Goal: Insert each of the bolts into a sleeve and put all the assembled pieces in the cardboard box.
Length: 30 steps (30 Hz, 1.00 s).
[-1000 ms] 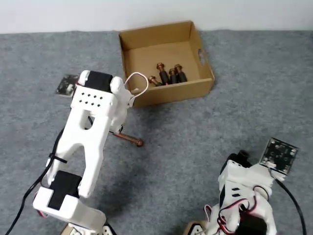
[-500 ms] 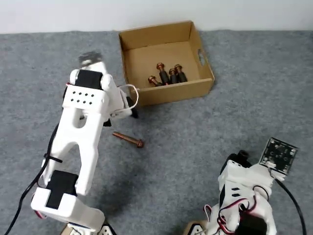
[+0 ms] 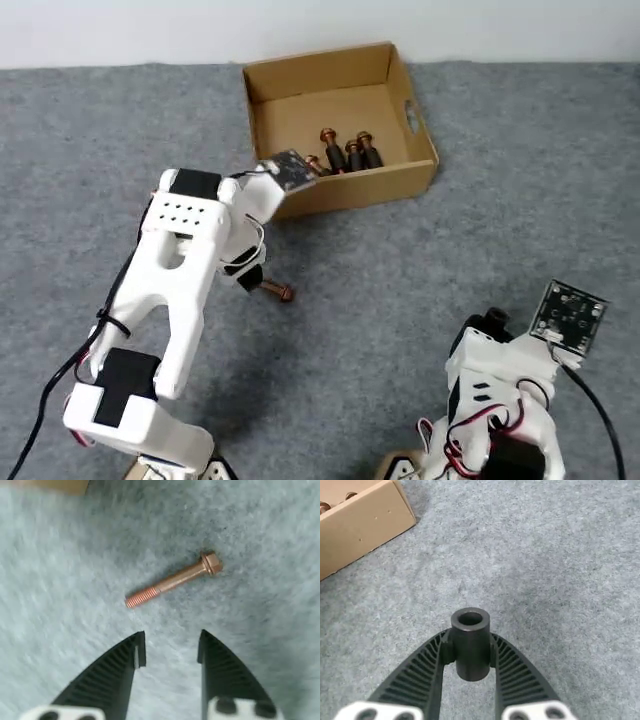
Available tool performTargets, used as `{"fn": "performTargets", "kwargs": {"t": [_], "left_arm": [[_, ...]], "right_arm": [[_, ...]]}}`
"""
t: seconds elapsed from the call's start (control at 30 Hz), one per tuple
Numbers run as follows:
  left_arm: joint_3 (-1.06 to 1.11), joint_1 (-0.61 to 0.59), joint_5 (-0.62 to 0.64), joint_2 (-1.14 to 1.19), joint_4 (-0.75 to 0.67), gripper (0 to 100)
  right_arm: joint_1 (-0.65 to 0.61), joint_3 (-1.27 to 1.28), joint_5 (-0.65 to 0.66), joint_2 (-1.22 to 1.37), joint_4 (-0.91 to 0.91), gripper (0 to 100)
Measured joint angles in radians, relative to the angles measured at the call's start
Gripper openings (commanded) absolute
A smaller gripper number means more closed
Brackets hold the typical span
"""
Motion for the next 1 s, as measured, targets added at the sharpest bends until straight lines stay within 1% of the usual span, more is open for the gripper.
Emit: {"fn": "performTargets", "kwargs": {"t": [0.17,0.27,0.33,0.47,0.63,0.83,1.0], "left_arm": [[0.038,0.0,-0.241,0.0,-0.081,16],[0.066,0.0,-0.325,0.0,-0.121,16],[0.092,0.009,-0.359,0.0,-0.144,16],[0.11,0.054,-0.377,0.0,-0.163,16],[0.109,0.1,-0.379,0.054,-0.166,24],[0.018,0.103,-0.379,0.213,-0.146,23],[-0.087,0.103,-0.379,0.31,-0.12,21]], "right_arm": [[0.0,0.0,0.0,0.0,0.0,0.8],[0.0,0.0,0.0,0.0,0.0,0.8],[0.0,0.0,0.0,0.0,0.0,0.8],[0.0,0.0,0.0,0.0,0.0,0.8],[0.0,0.0,0.0,0.0,0.0,0.8],[0.0,0.0,0.0,0.0,0.0,0.8],[0.0,0.0,0.0,0.0,0.0,0.8]]}}
